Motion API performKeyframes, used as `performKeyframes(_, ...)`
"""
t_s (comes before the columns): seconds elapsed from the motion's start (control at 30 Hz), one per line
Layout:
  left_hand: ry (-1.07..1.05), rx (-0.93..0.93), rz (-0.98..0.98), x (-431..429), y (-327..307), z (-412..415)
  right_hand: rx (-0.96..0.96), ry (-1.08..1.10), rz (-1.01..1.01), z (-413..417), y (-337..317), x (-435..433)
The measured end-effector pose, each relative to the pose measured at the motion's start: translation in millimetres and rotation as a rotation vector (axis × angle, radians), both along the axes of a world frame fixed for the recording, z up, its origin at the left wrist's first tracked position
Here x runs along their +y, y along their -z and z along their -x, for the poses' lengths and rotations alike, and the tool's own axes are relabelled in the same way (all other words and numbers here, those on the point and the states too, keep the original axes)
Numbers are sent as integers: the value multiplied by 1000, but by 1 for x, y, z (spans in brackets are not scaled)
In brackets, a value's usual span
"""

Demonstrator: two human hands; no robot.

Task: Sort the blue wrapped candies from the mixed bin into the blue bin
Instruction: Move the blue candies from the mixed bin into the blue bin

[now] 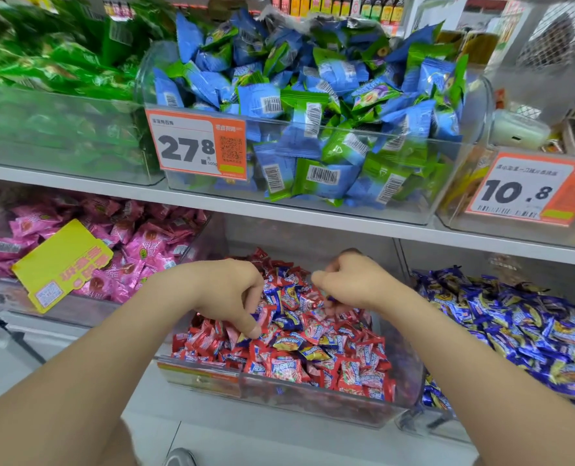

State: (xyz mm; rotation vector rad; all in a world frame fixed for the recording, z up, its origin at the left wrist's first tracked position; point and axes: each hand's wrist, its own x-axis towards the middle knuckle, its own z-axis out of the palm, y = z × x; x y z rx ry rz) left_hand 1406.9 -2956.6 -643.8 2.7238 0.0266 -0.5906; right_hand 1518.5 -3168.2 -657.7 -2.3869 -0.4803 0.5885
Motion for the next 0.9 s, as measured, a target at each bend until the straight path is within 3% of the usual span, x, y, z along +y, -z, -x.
performKeyframes(0.2,-15,-31,119,8,4,-3,-210,-99,151,-19,14,18)
performKeyframes(0.47,-20,82,95,9,0,3,-160,-207,352,-24,32,42)
performKeyframes(0.9,-70,-65,125,3,4,-4,-171,-205,268,-28,44,49)
